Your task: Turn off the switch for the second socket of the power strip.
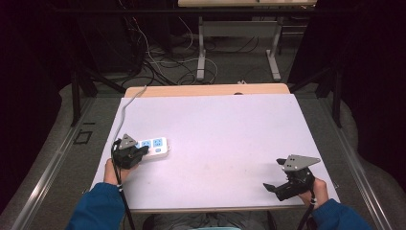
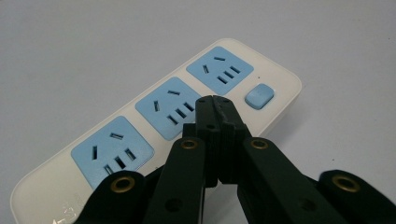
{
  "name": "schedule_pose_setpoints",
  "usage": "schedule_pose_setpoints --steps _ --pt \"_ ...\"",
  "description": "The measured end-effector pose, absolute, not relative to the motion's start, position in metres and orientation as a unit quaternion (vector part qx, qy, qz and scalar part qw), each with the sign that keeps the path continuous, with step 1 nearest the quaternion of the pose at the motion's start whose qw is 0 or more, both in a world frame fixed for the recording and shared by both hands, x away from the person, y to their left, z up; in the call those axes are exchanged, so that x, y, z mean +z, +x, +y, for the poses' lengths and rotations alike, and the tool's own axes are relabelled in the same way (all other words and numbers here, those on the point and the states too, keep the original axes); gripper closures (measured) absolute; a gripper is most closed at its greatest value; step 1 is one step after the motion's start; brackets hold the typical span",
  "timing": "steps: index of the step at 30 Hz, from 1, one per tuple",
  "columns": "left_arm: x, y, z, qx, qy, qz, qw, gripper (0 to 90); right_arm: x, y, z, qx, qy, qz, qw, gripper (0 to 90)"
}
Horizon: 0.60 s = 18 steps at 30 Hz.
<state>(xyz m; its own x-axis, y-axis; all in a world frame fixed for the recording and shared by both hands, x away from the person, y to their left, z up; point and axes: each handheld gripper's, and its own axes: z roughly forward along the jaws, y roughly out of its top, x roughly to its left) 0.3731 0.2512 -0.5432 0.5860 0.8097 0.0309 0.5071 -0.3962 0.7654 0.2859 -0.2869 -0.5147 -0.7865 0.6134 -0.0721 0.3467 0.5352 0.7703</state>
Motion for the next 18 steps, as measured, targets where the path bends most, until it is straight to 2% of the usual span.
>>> schedule_pose_setpoints --steps 18 --pt "-0.5433 0.3735 0.2525 0.2 0.807 0.412 0.373 90.0 -0.5147 0.2863 -0.287 0.392 0.277 0.861 0.171 1.8"
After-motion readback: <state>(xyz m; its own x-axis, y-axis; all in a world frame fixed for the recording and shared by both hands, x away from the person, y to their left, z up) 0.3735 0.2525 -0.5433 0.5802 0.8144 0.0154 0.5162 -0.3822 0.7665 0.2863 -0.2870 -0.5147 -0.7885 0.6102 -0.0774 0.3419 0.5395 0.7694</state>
